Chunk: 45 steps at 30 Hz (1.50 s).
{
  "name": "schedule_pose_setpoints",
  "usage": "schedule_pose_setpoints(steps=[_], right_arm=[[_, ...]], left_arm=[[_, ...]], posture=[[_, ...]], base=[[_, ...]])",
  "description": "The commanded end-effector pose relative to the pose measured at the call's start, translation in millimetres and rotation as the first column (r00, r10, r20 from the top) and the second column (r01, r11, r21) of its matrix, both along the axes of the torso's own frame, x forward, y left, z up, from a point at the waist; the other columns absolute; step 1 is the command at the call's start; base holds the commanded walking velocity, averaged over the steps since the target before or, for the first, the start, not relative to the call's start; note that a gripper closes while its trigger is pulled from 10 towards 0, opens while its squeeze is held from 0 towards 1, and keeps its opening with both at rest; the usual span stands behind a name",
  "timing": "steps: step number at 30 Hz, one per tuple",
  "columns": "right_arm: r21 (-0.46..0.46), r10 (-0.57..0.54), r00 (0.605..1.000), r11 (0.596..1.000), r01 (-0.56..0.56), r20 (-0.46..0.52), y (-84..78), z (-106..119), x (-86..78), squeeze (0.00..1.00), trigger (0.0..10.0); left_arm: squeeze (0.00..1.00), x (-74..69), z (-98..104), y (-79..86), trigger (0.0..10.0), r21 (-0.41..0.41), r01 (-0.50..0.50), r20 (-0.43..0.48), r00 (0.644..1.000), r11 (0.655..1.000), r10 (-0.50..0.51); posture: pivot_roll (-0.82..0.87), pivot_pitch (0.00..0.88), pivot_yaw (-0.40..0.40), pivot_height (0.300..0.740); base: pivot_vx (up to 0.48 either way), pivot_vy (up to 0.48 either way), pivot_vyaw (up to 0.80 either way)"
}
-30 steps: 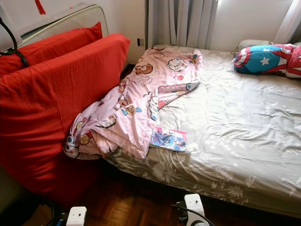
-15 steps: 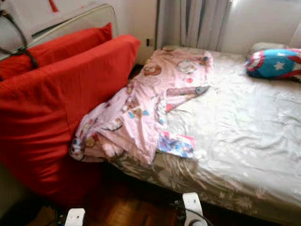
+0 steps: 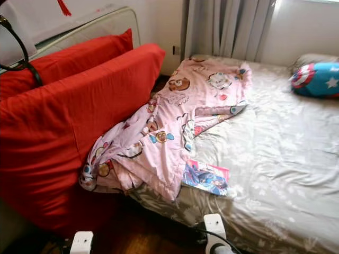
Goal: Clean up the room
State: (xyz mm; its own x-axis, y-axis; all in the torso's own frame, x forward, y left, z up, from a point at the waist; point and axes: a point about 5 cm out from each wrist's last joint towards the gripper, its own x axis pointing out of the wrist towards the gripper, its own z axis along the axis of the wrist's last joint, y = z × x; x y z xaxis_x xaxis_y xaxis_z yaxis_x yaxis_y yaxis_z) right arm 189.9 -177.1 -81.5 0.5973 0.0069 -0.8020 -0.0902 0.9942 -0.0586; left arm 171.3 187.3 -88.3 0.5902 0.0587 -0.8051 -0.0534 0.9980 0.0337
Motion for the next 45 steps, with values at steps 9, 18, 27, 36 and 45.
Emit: schedule_pose_setpoints(steps=[9,18,27,36,45], right_arm=[[0.109,-0.219,0.975,0.971,0.214,0.038,-51.5,2.0,-19.3,0.0,10.0],[0.095,-0.218,0.976,0.971,0.217,0.0,-51.8,0.0,-21.7,0.0,10.0],[0.095,-0.218,0.976,0.971,0.217,0.0,-51.8,0.0,-21.7,0.0,10.0],[0.095,-0.218,0.976,0.971,0.217,0.0,-51.8,0.0,-21.7,0.0,10.0],[0.095,-0.218,0.976,0.971,0.217,0.0,-51.8,0.0,-21.7,0.0,10.0]], left_arm=[[0.0,71.3,42.4,20.2,10.0,-0.058,-0.1,0.18,0.978,0.993,0.109],[0.0,69.9,41.0,20.9,10.0,-0.041,-0.103,0.153,0.982,0.994,0.108],[0.0,69.9,41.0,20.9,10.0,-0.041,-0.103,0.153,0.982,0.994,0.108],[0.0,69.9,41.0,20.9,10.0,-0.041,-0.103,0.153,0.982,0.994,0.108],[0.0,69.9,41.0,20.9,10.0,-0.041,-0.103,0.153,0.982,0.994,0.108]], posture=[[-0.09,0.0,0.002,0.74],[-0.09,0.0,0.003,0.74],[-0.09,0.0,0.003,0.74],[-0.09,0.0,0.003,0.74],[-0.09,0.0,0.003,0.74]], base=[[0.0,0.0,0.0],[0.0,0.0,0.0],[0.0,0.0,0.0],[0.0,0.0,0.0],[0.0,0.0,0.0]])
